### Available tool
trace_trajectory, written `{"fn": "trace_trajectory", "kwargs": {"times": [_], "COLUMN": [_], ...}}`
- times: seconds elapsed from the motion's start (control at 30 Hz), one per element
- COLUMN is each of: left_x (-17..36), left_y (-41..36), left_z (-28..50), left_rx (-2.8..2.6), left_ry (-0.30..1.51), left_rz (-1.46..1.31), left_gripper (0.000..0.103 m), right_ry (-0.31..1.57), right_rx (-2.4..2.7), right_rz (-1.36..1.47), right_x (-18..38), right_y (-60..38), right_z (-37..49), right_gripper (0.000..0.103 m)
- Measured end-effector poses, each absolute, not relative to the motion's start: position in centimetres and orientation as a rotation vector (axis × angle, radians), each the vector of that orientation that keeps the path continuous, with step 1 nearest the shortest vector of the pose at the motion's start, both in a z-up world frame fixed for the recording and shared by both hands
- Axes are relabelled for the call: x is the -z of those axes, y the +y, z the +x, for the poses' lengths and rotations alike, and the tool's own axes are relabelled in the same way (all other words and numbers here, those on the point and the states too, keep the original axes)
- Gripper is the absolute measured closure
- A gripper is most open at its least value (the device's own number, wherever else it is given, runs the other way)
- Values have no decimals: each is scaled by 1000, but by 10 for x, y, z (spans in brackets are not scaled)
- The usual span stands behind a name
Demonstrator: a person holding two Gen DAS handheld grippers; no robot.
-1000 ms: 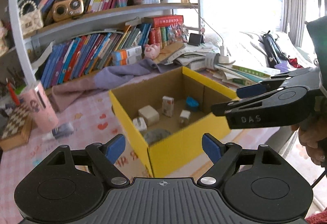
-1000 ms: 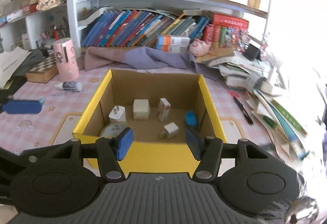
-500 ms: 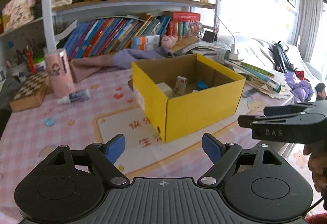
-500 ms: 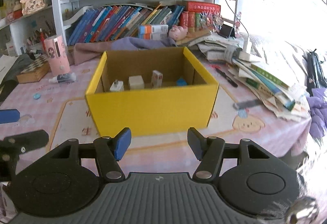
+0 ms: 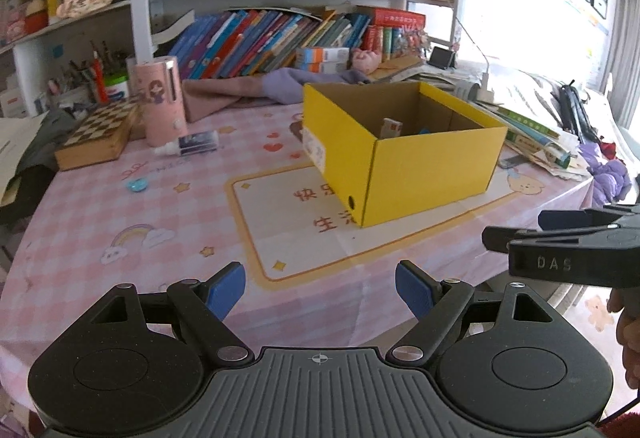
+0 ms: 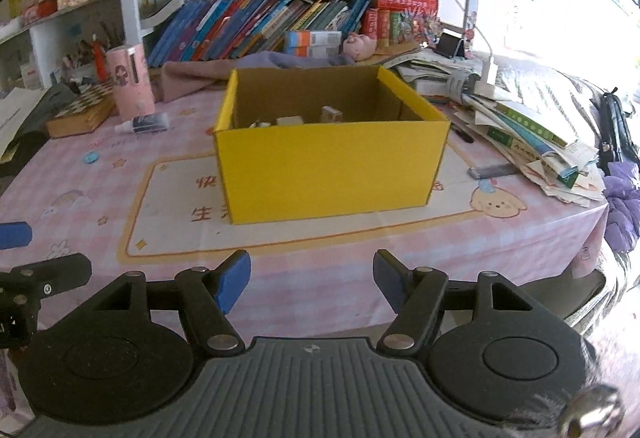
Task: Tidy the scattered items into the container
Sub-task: 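Withdraw both open tools from the box back over the table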
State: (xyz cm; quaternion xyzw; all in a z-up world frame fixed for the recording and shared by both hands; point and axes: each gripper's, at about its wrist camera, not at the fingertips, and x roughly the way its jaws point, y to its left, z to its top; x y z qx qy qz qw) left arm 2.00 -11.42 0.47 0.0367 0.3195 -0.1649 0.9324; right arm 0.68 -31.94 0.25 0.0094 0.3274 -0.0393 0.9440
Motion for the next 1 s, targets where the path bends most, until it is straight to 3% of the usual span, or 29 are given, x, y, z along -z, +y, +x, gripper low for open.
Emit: {"fn": "trace_trajectory", "kwargs": {"times": [1.0], "left_x": [1], "left_y": [-56], "left_z": [12], "left_rx": [207], "left_ry": [675], "left_rz": [36], "left_gripper": [18], "right_ry": [723], "right_rx": [-97], "right_rz": [-54], "right_x": [9], "right_y": [-244], "right_z": [24], "right_gripper": [30]}}
